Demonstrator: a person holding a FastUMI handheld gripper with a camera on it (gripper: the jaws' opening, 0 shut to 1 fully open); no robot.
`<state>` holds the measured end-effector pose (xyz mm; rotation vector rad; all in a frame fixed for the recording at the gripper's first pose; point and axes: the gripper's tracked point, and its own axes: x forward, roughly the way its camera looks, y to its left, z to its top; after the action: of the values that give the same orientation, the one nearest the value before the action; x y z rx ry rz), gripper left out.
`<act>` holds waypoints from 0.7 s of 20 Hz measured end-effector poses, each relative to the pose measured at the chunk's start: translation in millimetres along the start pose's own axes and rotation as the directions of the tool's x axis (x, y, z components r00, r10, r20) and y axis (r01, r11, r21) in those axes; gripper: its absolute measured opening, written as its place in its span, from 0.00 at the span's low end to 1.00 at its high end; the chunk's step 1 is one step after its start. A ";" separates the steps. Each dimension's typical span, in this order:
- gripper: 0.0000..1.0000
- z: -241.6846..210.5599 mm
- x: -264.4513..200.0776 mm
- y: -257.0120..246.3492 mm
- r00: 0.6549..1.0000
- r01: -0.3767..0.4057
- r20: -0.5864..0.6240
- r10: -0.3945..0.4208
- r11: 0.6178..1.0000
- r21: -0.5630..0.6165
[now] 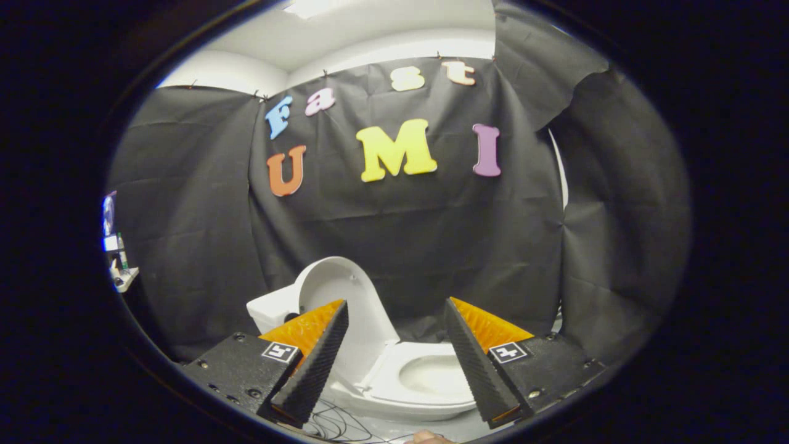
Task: Open the toilet lid.
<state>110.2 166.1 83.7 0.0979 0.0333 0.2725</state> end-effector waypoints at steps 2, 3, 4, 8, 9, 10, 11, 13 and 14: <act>0.98 0.4 -13.3 -12.5 0.999 0.005 0.046 -0.003 0.999 -0.036; 0.99 -5.6 -20.4 -17.1 0.999 0.007 0.042 -0.005 0.999 -0.046; 0.99 -10.2 -31.0 -18.4 0.999 0.012 0.046 -0.010 0.999 -0.050; 0.99 -2.2 -60.1 -35.0 0.995 0.032 0.094 -0.026 0.998 -0.054; 0.99 0.0 -66.0 -38.7 0.994 0.036 0.105 -0.029 0.998 -0.056; 0.99 1.1 -72.2 -40.1 0.993 0.037 0.116 -0.030 0.997 -0.063; 0.99 1.7 -77.8 -42.5 0.991 0.041 0.128 -0.032 0.997 -0.070; 0.99 0.5 -86.4 -48.3 0.989 0.048 0.145 -0.036 0.996 -0.079; 0.99 1.6 -88.2 -50.6 0.987 0.052 0.154 -0.039 0.996 -0.076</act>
<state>38.9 93.7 81.9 0.0381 -0.1276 0.2197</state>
